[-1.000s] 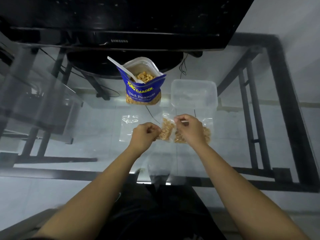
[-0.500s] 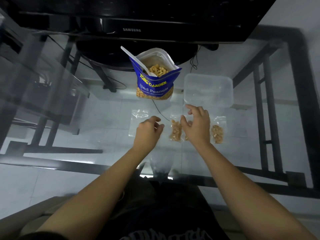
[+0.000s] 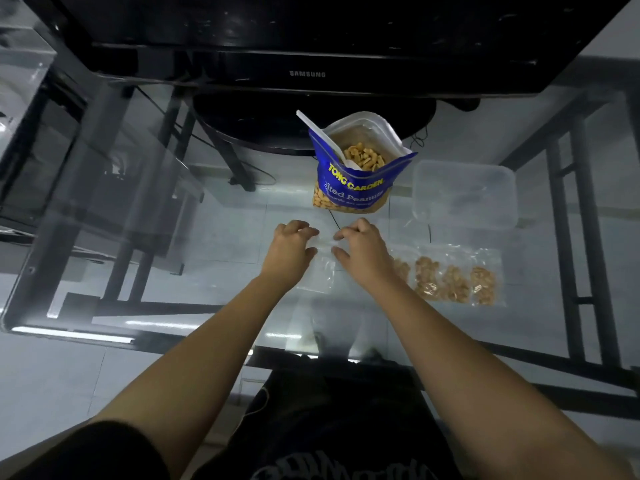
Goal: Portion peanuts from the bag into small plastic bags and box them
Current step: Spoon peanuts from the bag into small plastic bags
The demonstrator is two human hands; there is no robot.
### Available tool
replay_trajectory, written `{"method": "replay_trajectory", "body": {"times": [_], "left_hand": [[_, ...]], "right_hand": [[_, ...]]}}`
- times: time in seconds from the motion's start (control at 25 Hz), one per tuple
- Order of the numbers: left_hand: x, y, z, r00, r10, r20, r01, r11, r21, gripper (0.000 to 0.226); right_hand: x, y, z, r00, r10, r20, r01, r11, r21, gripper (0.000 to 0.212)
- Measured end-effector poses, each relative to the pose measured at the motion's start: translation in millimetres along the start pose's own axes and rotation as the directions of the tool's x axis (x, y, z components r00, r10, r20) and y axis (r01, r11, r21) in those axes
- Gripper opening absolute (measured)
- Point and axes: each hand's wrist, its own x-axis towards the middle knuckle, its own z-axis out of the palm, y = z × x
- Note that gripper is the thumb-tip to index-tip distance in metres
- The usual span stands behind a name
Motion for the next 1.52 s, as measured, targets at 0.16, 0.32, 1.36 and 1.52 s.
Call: {"method": "replay_trajectory", "body": {"times": [0.16,0.32,1.36,1.52], "left_hand": [[-4,5,-15,0.998,0.031,-0.049,-0.039,0.986,-0.162,0.011],[-9,25,-62,0.99,-0.108,0.096,0.144,0.682,-0.717,0.008],[17,110,-155,0.992,-0.047,-0.12,-0.058,0.668,-0.742,0.012],[20,113,-155,0.988,-0.03,-0.154,-0.091,0.691,-0.717,0.006]], "right_hand": [[-10,-4,-3,0.997,0.073,-0.024,-0.062,0.949,0.309,0.008],[-24,-20,-40,0.971,0.234,0.051,-0.189,0.616,0.765,0.024],[-51,-13,-199,0.982,-0.009,-0.19,0.147,0.671,0.726,0.056],[-42,-6,-202,0.989,-0.017,-0.15,0.124,0.654,0.746,0.057]]}}
